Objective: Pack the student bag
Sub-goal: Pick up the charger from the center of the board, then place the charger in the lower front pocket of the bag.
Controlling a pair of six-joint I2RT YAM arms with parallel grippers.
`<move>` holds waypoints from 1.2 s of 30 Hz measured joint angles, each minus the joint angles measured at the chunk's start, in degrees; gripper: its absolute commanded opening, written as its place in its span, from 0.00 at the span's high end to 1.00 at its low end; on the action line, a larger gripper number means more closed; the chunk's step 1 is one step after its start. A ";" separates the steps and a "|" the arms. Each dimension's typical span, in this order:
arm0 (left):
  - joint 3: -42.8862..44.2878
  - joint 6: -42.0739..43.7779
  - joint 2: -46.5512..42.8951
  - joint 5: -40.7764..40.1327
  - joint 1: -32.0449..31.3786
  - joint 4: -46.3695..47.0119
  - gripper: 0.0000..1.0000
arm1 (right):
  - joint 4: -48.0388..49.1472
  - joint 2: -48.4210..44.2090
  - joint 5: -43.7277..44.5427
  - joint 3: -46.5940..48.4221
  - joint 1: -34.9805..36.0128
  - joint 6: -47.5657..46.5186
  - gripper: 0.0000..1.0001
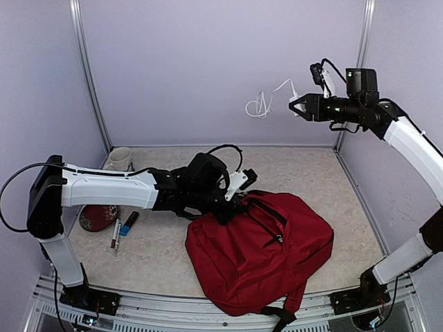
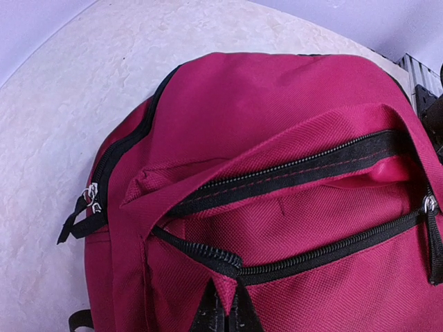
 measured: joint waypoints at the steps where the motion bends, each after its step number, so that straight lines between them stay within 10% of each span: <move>1: 0.00 -0.02 -0.09 0.07 0.02 0.11 1.00 | 0.52 -1.38 -1.31 0.00 2.01 0.68 1.00; 23: -0.96 -1.20 -0.83 0.09 0.00 1.84 1.00 | 12.31 -18.27 -13.49 -38.66 13.40 22.51 1.00; 36: -0.96 -1.22 -0.83 0.02 -0.09 1.95 1.00 | 16.26 -20.76 -14.84 -29.42 16.85 25.20 1.00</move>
